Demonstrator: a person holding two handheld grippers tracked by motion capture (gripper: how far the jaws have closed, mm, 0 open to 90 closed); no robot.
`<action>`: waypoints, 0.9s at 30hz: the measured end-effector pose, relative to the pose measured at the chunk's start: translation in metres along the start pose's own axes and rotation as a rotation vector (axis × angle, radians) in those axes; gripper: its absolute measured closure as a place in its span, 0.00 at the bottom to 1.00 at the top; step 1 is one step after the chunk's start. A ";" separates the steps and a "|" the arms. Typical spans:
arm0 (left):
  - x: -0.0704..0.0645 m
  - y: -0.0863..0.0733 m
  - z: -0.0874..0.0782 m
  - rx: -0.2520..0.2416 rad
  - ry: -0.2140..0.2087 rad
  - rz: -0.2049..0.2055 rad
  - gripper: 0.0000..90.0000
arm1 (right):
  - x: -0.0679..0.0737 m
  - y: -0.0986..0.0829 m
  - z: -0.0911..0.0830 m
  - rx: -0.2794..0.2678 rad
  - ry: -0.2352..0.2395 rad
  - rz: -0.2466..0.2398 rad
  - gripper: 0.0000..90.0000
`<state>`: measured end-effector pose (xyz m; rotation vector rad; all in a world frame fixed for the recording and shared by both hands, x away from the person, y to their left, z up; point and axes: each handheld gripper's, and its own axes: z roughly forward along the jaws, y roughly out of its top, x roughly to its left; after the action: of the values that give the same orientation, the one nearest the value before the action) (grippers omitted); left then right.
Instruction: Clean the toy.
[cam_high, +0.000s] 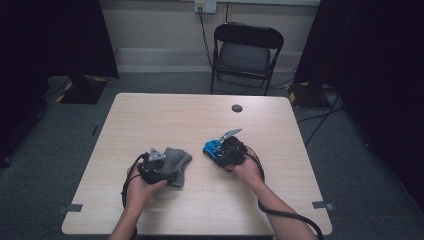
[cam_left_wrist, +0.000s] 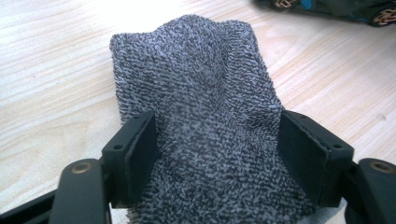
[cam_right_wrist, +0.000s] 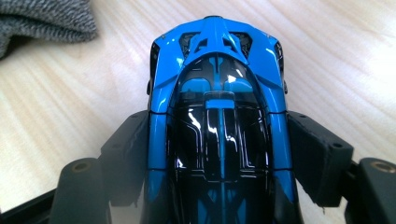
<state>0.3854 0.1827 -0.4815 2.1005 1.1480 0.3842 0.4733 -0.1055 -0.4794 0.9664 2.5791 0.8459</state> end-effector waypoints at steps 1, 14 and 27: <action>0.000 0.000 0.000 0.002 0.001 0.004 0.31 | 0.001 -0.001 0.000 0.004 -0.006 -0.009 0.31; -0.001 -0.002 0.001 -0.003 -0.006 0.006 0.30 | -0.009 -0.004 0.000 0.027 0.048 0.034 0.30; 0.000 -0.002 0.001 -0.002 -0.007 0.017 0.30 | -0.010 -0.010 -0.001 0.043 0.056 -0.001 0.28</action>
<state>0.3848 0.1830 -0.4841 2.1096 1.1259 0.3854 0.4748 -0.1186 -0.4844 0.9659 2.6547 0.8320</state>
